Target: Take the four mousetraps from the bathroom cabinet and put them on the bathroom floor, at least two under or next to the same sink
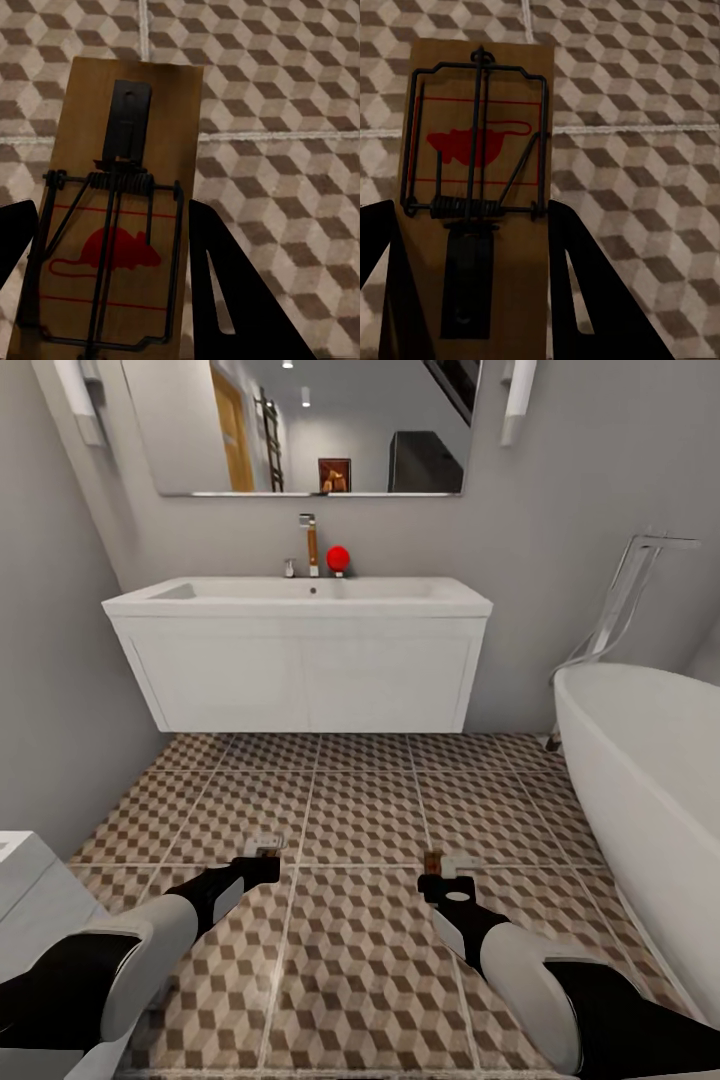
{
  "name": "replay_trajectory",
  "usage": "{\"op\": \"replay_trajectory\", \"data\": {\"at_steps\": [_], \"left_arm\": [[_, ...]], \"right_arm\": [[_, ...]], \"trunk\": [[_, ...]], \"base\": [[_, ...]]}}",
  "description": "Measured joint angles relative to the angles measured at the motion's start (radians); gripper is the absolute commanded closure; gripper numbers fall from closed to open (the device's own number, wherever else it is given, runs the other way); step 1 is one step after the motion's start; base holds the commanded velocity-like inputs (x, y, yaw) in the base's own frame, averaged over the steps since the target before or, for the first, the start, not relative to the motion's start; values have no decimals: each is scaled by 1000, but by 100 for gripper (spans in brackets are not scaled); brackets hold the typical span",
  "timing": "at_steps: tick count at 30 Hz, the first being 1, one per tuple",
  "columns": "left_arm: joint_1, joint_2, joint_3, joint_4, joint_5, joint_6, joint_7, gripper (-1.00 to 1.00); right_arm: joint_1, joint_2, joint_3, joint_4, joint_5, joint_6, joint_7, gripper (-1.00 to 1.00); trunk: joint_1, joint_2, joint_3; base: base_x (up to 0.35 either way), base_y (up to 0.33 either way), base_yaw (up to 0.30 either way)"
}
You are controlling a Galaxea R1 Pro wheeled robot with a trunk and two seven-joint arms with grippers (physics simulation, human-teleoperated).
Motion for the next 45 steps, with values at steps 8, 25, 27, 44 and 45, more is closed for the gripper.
{"op": "replay_trajectory", "data": {"at_steps": [8, 25, 27, 44, 45], "left_arm": [[0, -1, 0, 0, 1, -11, 0, 100], [0, -6, 0, 0, 4, -42, 1, 100], [0, -6, 0, 0, 4, -42, 1, 100], [0, -3, 0, 0, 4, -42, 1, 100], [0, -3, 0, 0, 4, -42, 1, 100]], "right_arm": [[0, 0, 0, 0, 0, 1, 0, 100], [0, 1, -1, 0, 0, 10, -1, 100], [0, 2, -1, 0, 0, 11, 0, 100], [0, 0, -1, 0, 0, 13, 1, 100], [0, 0, -1, 0, 0, 13, 1, 100]], "trunk": [[1, -1, -8], [1, -1, -8], [1, -1, -8], [1, -1, -8], [1, -1, -8]], "base": [[0, 0, 0], [0, 0, 0], [0, 0, 0], [0, 0, 0], [0, 0, 0]]}}
